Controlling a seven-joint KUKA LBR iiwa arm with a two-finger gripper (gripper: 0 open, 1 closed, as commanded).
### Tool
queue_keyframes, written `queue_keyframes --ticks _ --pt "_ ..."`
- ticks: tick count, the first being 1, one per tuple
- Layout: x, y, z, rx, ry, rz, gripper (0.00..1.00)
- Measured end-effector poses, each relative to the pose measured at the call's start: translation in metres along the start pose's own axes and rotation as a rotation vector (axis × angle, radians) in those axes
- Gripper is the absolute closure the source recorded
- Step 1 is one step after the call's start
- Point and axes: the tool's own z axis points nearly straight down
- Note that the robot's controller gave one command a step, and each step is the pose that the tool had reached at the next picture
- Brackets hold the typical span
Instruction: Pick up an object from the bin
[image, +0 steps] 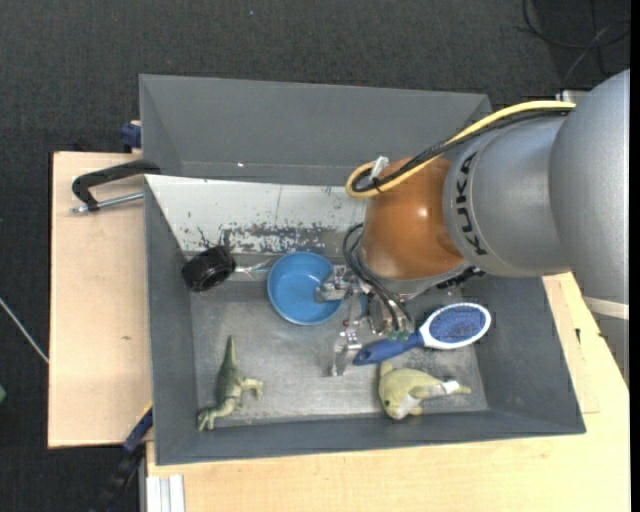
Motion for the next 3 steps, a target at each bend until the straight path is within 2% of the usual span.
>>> queue_keyframes --ticks 1,2,3 --pt "-0.003 0.003 -0.006 -0.003 -0.009 -0.003 1.0" --pt "-0.008 0.025 -0.121 0.002 -0.005 -0.01 1.0" --pt "0.036 0.0 -0.179 0.004 0.001 -0.329 1.0"
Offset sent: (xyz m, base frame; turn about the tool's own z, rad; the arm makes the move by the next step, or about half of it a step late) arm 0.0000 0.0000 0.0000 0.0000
